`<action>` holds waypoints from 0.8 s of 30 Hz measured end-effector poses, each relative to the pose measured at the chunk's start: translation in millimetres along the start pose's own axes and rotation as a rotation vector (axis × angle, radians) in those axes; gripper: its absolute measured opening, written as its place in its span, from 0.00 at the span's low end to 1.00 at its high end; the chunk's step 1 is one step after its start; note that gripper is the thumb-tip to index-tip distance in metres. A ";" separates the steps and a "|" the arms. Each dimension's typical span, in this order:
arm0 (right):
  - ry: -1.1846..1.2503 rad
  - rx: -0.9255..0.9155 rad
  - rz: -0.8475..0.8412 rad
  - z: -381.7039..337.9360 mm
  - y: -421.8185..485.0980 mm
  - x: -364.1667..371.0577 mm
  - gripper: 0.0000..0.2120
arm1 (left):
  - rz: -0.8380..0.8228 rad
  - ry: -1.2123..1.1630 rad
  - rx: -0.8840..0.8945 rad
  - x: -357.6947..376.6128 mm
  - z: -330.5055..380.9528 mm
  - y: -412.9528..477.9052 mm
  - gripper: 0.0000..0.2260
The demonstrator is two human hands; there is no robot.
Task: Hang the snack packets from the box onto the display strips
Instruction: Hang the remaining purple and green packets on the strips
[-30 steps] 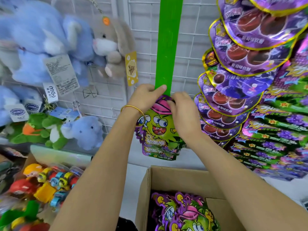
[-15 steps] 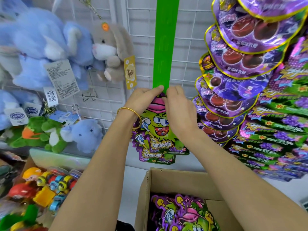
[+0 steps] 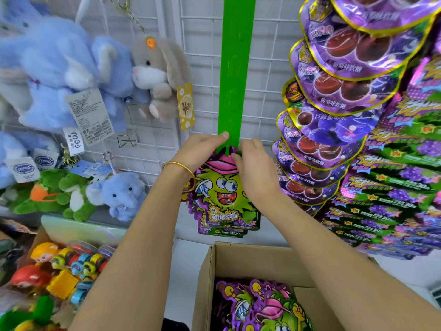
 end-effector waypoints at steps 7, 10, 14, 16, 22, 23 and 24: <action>-0.003 -0.010 -0.022 5.4 -0.6 1.3 0.14 | 0.002 0.184 0.250 0.8 -10.0 -5.8 0.20; -0.016 -0.032 0.003 6.1 -5.4 -2.2 0.15 | 0.124 0.252 0.296 1.5 -17.9 -13.0 0.20; 0.002 -0.130 0.207 16.0 -37.0 -6.7 0.12 | 0.386 0.391 0.367 4.0 -35.4 -32.0 0.25; 0.042 -0.153 0.337 26.9 -68.2 -3.4 0.11 | 0.405 0.370 0.372 16.1 -45.5 -52.0 0.23; 0.299 -0.063 0.111 78.5 -189.2 43.5 0.12 | -0.047 0.334 0.099 71.1 -85.2 -102.1 0.17; 0.329 0.054 0.014 88.4 -207.9 56.3 0.12 | -0.097 0.343 0.055 75.9 -91.8 -104.9 0.16; 0.348 0.181 -0.099 99.0 -226.2 71.7 0.12 | -0.139 0.344 0.012 79.1 -97.2 -106.4 0.14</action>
Point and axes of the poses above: each hand's wrist, its own y-axis towards the middle knuckle, its own x-axis out of the palm, z = x × y, the point moved 1 cm from there along y, towards the middle knuckle, and after that the axes turned 10 degrees about -x, right-handed, at the moved point
